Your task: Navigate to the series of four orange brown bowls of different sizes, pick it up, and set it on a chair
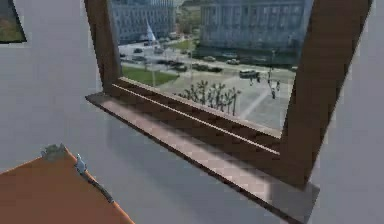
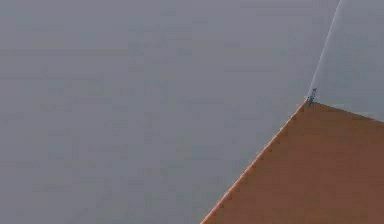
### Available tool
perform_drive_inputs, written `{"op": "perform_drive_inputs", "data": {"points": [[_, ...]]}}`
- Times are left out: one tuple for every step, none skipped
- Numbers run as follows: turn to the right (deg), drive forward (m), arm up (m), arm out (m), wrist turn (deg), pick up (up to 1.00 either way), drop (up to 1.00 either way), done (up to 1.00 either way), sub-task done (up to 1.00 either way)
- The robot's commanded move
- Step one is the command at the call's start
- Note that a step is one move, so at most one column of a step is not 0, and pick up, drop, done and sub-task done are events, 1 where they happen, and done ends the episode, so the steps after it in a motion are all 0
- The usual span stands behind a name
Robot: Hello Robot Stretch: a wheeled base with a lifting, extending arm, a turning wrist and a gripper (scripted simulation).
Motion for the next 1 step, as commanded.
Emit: {"op": "perform_drive_inputs", "data": {"points": [[-45.0, 0.00, 0.00, 0.00, 0.0, 0.00, 0.00, 0.00, 0.00]]}}
